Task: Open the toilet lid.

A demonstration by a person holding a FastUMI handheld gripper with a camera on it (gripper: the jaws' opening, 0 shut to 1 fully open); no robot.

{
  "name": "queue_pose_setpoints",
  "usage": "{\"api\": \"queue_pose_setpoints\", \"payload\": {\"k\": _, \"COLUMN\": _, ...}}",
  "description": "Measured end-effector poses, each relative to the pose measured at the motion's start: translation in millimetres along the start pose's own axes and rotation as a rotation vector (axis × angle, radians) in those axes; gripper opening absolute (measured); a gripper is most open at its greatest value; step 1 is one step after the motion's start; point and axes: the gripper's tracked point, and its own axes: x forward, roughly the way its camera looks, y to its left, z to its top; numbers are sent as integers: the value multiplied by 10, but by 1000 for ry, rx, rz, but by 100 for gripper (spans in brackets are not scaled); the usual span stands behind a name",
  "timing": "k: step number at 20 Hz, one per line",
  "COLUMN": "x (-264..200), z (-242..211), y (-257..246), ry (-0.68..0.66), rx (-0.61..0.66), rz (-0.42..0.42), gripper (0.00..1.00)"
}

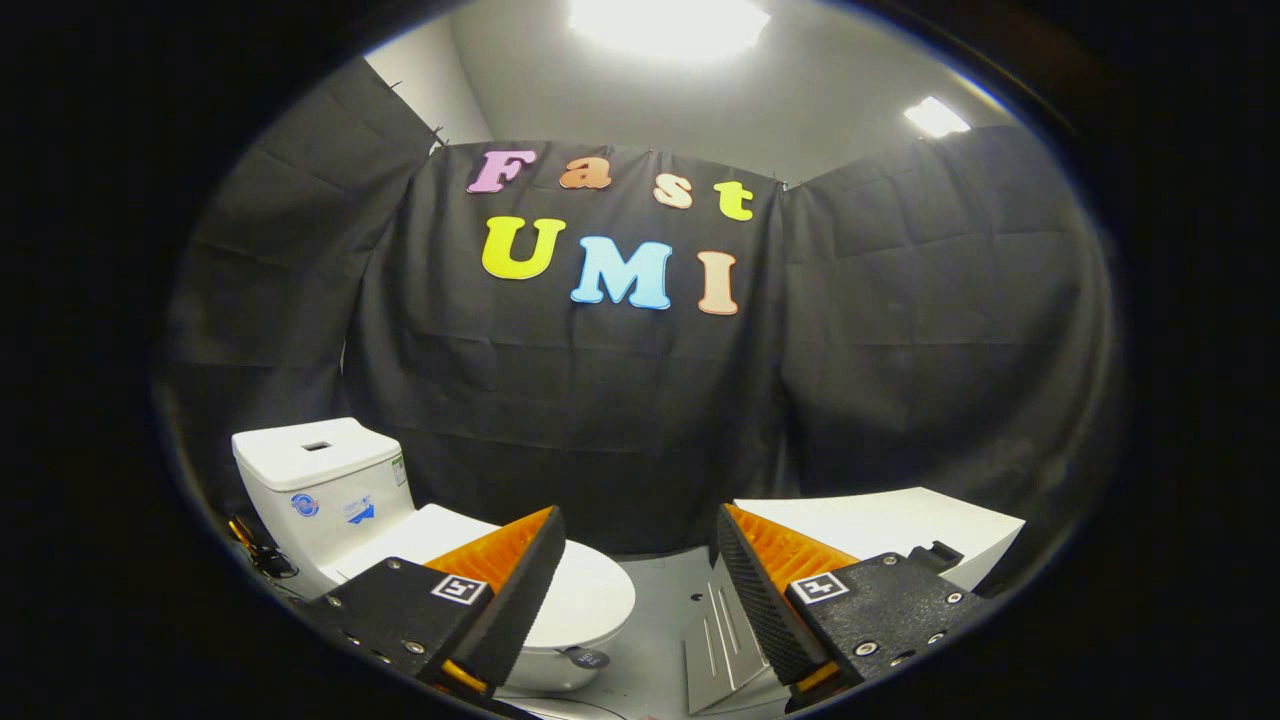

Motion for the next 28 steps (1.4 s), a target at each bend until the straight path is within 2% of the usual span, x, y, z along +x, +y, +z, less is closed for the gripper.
{"api": "queue_pose_setpoints", "payload": {"k": 7, "x": 3, "z": -64, "y": -18, "ry": 24, "rx": 71, "rz": -35, "gripper": 94}}
{"api": "queue_pose_setpoints", "payload": {"k": 11, "x": 61, "z": -194, "y": 47, "ry": 78, "rx": 57, "rz": -46, "gripper": 94}}
{"api": "queue_pose_setpoints", "payload": {"k": 17, "x": 137, "z": -766, "y": 529, "ry": 317, "rx": 149, "rz": 37, "gripper": 94}}
{"api": "queue_pose_setpoints", "payload": {"k": 23, "x": 103, "z": -924, "y": 847, "ry": 379, "rx": 353, "rz": 104, "gripper": 95}}
{"api": "queue_pose_setpoints", "payload": {"k": 28, "x": 117, "z": -1083, "y": 788, "ry": 394, "rx": 528, "rz": 81, "gripper": 96}}
